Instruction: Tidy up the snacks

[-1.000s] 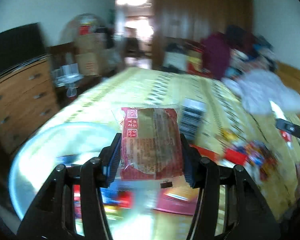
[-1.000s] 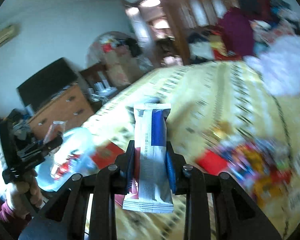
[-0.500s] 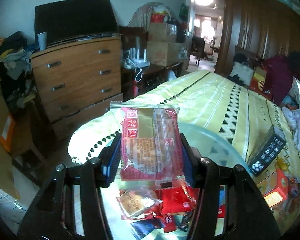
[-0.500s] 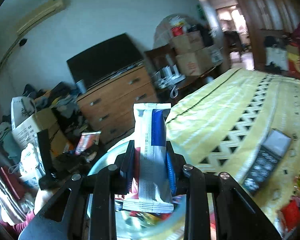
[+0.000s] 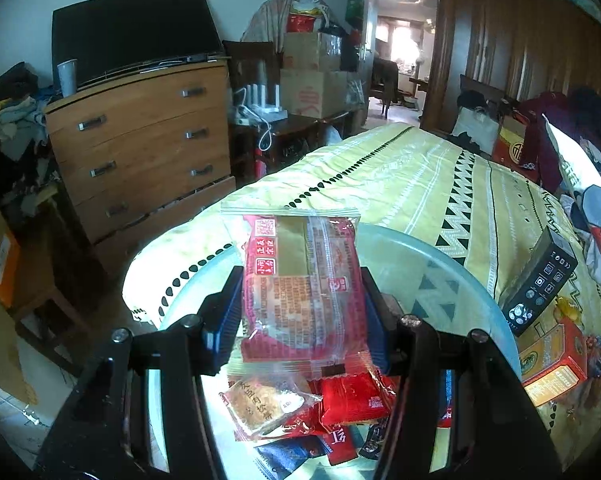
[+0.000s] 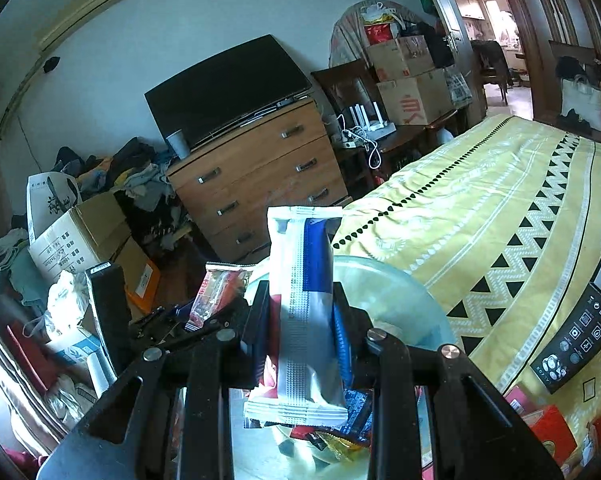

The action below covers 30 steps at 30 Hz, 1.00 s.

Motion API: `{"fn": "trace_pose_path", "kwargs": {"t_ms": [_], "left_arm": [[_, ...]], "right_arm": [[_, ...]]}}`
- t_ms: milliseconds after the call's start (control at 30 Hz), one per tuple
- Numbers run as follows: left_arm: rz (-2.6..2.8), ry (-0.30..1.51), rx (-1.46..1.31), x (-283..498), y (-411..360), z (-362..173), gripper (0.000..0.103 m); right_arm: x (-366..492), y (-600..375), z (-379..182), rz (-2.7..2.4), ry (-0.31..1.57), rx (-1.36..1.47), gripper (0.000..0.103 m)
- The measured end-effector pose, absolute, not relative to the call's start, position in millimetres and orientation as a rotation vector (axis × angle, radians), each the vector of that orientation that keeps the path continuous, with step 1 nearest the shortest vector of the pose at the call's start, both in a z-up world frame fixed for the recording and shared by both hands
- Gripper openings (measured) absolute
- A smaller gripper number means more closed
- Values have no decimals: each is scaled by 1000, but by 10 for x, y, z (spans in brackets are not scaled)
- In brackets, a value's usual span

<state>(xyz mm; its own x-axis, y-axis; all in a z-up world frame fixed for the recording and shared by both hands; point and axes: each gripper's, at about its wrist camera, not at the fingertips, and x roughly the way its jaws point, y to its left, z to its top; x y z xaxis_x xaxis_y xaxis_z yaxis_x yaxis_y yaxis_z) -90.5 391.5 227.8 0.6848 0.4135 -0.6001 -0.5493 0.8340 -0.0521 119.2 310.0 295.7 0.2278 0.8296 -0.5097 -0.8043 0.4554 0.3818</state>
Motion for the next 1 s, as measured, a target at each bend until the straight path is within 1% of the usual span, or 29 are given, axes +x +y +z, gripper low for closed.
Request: {"fn": "trace_pose_path", "kwargs": {"t_ms": [1000], "left_arm": [[538,616,-225,-831,3959,2292,54]], "right_arm": [[1228,3174,2897,1126,746,47,32]]}}
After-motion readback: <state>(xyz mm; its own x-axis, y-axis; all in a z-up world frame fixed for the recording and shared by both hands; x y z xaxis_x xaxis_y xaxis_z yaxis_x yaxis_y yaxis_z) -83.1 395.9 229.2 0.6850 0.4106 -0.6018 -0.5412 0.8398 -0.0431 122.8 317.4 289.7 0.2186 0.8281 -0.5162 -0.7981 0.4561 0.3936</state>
